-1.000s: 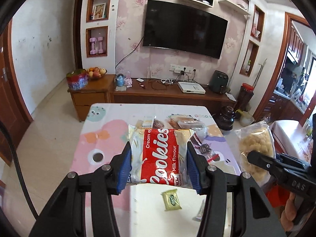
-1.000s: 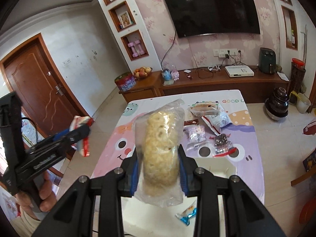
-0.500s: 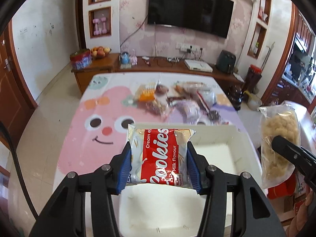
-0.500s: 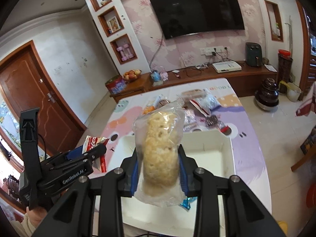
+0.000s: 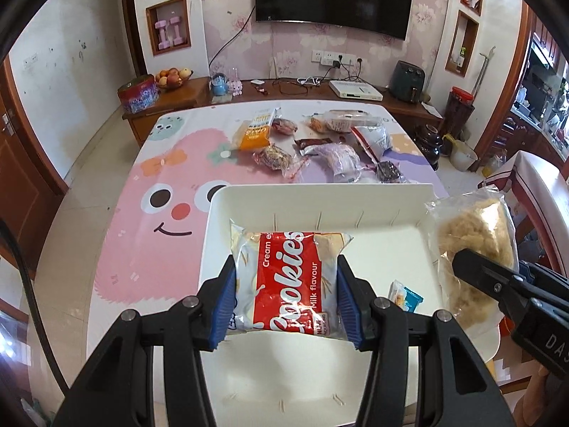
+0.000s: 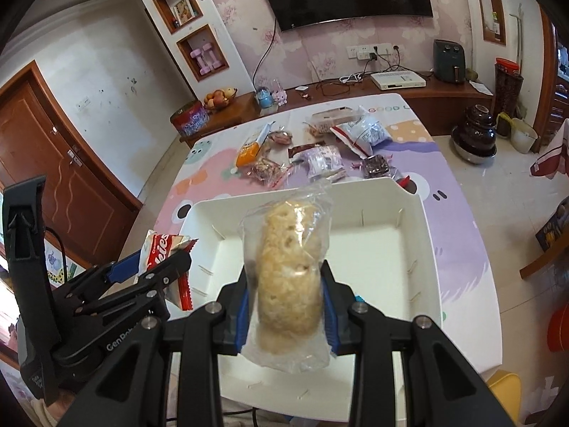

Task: Organize snacks
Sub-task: 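Lower both held snacks into the white tray and open both grippers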

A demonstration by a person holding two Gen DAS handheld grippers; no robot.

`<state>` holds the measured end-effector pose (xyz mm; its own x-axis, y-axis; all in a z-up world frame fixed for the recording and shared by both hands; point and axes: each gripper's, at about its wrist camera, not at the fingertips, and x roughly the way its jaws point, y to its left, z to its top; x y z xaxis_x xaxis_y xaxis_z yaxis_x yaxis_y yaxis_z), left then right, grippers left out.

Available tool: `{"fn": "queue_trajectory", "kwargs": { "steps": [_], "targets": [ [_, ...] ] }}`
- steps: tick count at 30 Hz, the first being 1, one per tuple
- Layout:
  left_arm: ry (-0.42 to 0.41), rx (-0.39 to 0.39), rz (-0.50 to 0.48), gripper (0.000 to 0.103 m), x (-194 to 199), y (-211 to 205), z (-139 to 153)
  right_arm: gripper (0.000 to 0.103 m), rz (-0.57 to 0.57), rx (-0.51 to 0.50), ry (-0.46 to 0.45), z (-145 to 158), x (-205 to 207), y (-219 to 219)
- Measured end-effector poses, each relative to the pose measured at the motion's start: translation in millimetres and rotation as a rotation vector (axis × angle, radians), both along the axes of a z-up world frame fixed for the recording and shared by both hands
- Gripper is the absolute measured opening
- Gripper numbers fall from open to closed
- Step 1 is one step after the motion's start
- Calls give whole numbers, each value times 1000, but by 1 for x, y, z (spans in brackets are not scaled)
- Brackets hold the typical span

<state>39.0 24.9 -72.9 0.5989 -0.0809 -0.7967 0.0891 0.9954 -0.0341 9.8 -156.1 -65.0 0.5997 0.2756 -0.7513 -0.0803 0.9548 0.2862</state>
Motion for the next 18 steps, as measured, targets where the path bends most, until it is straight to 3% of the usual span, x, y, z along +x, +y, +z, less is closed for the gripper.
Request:
{"fn": "queue_trajectory", "kwargs": {
  "steps": [11,12,14,16,18],
  "targets": [
    [20,10,8,53,-2,2,-4,35,19,-16,32,-3,2,6],
    [20,12,6,56,-2,2,-4,35,22,-19,36,-3,2,7],
    [16,22,11,84,-2,0,-2,37,29,-24,37,-4,2,9],
    [5,22,17,90,-4,1,0,41,32,-33,30,-2,2,11],
    [-1,19,23,90,-5,2,1,45,33,-39,14,0,0,13]
  ]
}}
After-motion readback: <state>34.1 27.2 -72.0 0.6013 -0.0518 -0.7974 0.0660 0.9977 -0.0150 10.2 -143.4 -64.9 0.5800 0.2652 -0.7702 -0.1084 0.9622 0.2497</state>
